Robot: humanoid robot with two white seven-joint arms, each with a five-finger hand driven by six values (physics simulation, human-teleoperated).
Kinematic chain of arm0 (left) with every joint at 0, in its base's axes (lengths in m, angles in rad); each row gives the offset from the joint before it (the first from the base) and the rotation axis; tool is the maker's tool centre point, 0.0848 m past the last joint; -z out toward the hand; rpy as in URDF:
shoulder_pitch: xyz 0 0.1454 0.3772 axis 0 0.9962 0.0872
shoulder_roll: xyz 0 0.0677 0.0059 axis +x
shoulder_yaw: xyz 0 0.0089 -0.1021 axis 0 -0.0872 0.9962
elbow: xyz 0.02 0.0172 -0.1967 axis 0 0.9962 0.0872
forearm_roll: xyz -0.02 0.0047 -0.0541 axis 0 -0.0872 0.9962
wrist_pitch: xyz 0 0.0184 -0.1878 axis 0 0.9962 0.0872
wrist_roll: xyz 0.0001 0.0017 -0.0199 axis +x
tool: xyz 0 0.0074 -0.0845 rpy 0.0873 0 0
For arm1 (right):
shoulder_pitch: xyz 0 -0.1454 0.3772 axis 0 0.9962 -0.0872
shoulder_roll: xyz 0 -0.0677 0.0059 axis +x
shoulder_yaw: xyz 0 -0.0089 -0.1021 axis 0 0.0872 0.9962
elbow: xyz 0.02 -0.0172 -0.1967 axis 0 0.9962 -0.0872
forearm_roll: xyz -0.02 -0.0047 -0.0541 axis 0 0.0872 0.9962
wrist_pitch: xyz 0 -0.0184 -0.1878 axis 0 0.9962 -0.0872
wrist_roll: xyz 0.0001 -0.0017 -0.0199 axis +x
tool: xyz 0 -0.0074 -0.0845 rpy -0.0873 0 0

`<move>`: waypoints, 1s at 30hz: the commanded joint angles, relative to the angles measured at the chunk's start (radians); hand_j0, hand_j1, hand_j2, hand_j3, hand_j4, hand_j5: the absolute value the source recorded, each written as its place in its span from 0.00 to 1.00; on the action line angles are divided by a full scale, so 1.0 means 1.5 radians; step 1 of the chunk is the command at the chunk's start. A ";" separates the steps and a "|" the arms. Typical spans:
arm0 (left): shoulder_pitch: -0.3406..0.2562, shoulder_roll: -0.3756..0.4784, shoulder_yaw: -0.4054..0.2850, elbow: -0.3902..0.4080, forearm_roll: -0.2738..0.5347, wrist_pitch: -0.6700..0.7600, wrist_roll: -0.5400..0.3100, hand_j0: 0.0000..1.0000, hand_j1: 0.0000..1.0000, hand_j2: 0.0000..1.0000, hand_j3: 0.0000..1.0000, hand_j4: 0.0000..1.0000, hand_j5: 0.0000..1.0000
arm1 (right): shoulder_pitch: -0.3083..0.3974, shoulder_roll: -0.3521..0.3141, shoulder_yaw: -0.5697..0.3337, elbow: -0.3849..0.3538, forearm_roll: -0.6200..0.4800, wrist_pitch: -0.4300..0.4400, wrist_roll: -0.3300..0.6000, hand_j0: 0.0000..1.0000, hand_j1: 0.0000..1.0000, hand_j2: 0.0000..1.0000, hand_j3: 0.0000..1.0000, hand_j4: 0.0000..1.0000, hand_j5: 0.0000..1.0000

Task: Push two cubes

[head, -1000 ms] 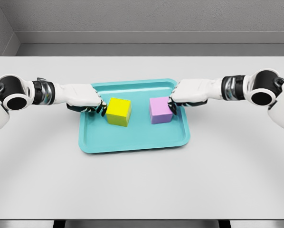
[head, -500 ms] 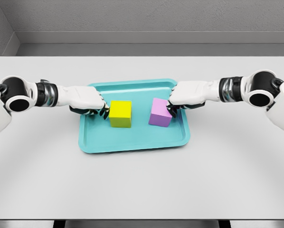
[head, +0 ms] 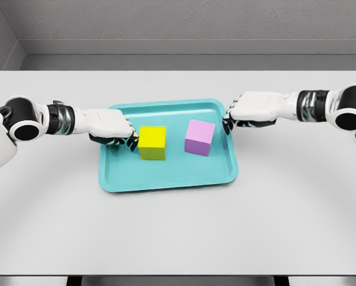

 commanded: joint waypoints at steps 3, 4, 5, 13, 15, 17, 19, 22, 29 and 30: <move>0.000 0.000 -0.001 0.002 -0.005 -0.003 -0.001 0.49 0.49 0.49 0.49 0.49 0.49 | 0.005 0.006 -0.008 0.031 -0.004 0.002 0.000 0.52 0.52 0.52 0.52 0.52 0.52; 0.000 0.000 -0.001 0.002 -0.005 -0.003 -0.001 0.49 0.49 0.49 0.49 0.49 0.49 | 0.005 0.012 -0.005 0.051 -0.004 0.002 0.000 0.52 0.52 0.52 0.52 0.52 0.52; 0.000 0.000 -0.001 0.002 -0.005 -0.003 -0.001 0.49 0.49 0.49 0.49 0.49 0.49 | 0.006 0.020 -0.005 0.059 -0.003 0.002 0.000 0.51 0.51 0.51 0.51 0.51 0.51; -0.002 0.005 0.000 0.005 -0.002 -0.003 -0.001 0.54 0.54 0.54 0.54 0.54 0.54 | 0.005 0.037 -0.006 0.085 -0.004 0.002 0.000 0.48 0.48 0.48 0.48 0.48 0.48; -0.007 0.011 0.007 0.035 0.008 -0.003 -0.001 0.75 0.75 0.75 0.75 0.75 0.75 | 0.005 0.053 -0.006 0.085 -0.004 0.002 0.000 0.48 0.48 0.48 0.48 0.48 0.48; -0.011 0.014 0.007 0.036 0.010 -0.003 -0.001 0.80 0.80 0.80 0.80 0.80 0.80 | 0.003 0.066 -0.005 0.085 -0.004 0.002 0.000 0.48 0.48 0.48 0.48 0.48 0.48; -0.012 0.019 0.008 0.036 0.018 -0.003 -0.001 0.80 0.80 0.80 0.80 0.80 0.80 | 0.001 0.071 -0.005 0.086 -0.004 0.002 0.000 0.48 0.48 0.48 0.48 0.48 0.48; -0.015 0.032 0.008 0.036 0.028 -0.003 -0.001 0.80 0.80 0.80 0.80 0.80 0.80 | 0.001 0.077 -0.005 0.086 -0.004 0.002 0.000 0.48 0.48 0.48 0.48 0.48 0.48; -0.015 0.032 0.008 0.036 0.028 -0.003 -0.001 0.80 0.80 0.80 0.80 0.80 0.80 | -0.008 0.102 -0.005 0.092 -0.004 0.002 0.000 0.48 0.48 0.48 0.48 0.48 0.48; -0.015 0.032 0.008 0.036 0.028 -0.003 -0.001 0.80 0.80 0.80 0.80 0.80 0.80 | -0.011 0.106 -0.005 0.093 -0.004 0.002 0.000 0.48 0.48 0.48 0.48 0.48 0.48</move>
